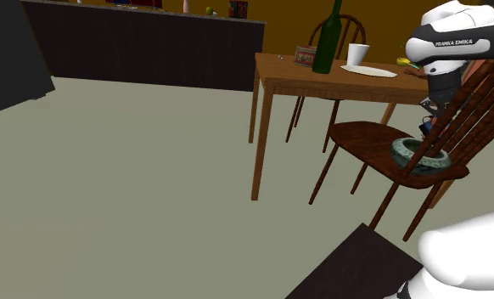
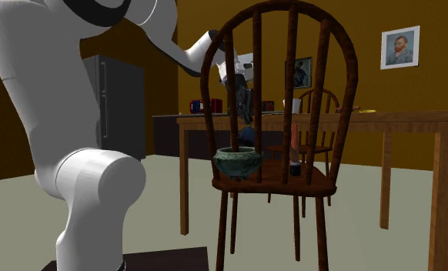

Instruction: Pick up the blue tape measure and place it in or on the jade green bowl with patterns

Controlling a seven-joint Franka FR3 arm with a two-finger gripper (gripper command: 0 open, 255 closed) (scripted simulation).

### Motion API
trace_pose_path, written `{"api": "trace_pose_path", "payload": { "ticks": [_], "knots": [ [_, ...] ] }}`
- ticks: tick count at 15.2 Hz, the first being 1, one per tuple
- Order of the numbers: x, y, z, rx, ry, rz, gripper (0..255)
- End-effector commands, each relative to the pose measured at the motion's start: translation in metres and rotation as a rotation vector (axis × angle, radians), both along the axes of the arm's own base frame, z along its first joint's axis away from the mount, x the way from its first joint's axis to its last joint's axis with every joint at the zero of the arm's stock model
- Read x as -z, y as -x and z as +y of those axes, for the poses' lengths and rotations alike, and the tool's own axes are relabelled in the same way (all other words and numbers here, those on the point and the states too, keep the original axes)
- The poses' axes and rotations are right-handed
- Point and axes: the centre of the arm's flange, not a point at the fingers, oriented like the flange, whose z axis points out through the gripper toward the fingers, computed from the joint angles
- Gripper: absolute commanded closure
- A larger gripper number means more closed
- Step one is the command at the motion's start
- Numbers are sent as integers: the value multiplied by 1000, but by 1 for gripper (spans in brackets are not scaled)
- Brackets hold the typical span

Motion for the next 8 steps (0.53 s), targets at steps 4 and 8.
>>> {"api": "trace_pose_path", "payload": {
  "ticks": [4,8],
  "knots": [
    [23,12,-1,-1,0,0,255],
    [44,12,-1,-1,0,0,255]
  ]
}}
